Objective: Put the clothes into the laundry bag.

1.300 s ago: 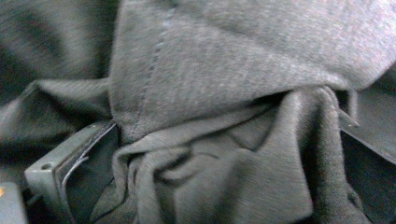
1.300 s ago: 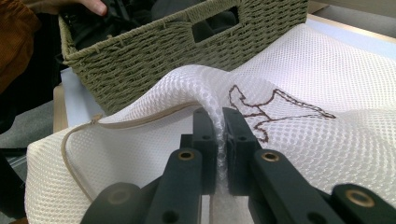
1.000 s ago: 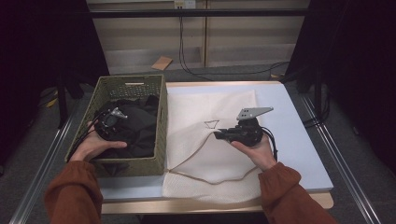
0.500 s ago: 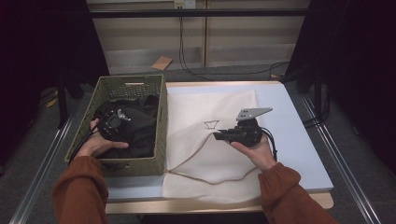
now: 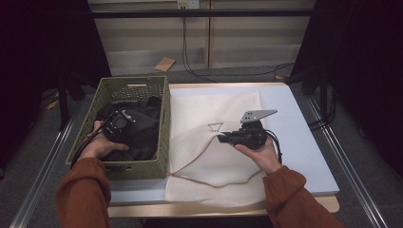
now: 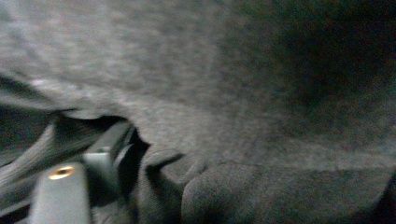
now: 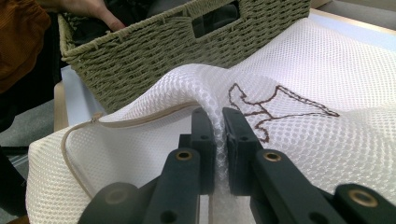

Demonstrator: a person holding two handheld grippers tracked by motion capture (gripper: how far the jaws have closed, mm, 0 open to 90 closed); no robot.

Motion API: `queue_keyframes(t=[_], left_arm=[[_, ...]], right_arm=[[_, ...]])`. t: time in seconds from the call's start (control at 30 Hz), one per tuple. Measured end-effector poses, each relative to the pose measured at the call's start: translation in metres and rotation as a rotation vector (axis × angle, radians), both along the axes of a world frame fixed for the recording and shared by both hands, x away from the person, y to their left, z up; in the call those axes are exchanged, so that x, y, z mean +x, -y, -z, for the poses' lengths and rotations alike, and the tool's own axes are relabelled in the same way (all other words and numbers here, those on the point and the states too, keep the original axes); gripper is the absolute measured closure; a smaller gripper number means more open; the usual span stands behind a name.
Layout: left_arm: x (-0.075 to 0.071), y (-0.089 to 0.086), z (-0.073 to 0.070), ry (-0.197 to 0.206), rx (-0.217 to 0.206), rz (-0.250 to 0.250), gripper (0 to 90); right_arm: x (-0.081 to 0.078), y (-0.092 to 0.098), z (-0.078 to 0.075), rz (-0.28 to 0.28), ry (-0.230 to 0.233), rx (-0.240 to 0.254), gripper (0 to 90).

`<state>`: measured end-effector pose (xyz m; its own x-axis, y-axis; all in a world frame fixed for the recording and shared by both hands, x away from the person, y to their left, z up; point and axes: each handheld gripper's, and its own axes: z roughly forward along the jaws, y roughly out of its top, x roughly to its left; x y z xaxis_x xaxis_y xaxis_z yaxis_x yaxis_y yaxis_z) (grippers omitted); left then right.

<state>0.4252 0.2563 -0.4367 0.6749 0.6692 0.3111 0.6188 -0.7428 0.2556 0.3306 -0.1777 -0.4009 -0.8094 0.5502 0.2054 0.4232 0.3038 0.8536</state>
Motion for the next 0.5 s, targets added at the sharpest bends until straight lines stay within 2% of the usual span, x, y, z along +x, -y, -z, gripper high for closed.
queue_keyframes(t=[0.07, 0.1, 0.13, 0.27, 0.4, 0.43, 0.47, 0.5], left_arm=[[0.001, 0.001, -0.001, 0.001, 0.001, -0.006, 30.6], [0.001, 0.002, -0.005, -0.012, 0.010, -0.016, 33.6], [0.001, 0.002, -0.006, -0.006, 0.016, -0.015, 36.7], [0.001, -0.001, -0.014, 0.007, -0.012, -0.041, 53.8], [0.002, -0.004, -0.018, 0.006, -0.028, -0.058, 59.7], [0.001, -0.007, -0.021, 0.022, -0.058, -0.081, 60.8], [0.001, -0.007, -0.021, 0.022, -0.058, -0.081, 61.4], [0.000, -0.010, -0.023, 0.048, -0.111, -0.109, 62.0]], right_arm=[[0.001, 0.001, 0.000, -0.001, 0.001, 0.001, 83.8], [0.001, 0.001, 0.000, 0.000, 0.000, 0.004, 83.7], [0.001, 0.001, 0.000, 0.000, -0.001, 0.005, 83.7], [0.000, 0.001, -0.001, 0.002, 0.002, 0.000, 83.8], [0.001, 0.001, 0.000, 0.003, -0.002, 0.002, 85.7], [0.001, 0.001, 0.000, 0.004, -0.006, 0.004, 86.0], [0.001, 0.001, 0.000, 0.003, -0.006, 0.004, 86.1], [0.001, 0.001, -0.001, 0.004, -0.007, 0.003, 86.2]])
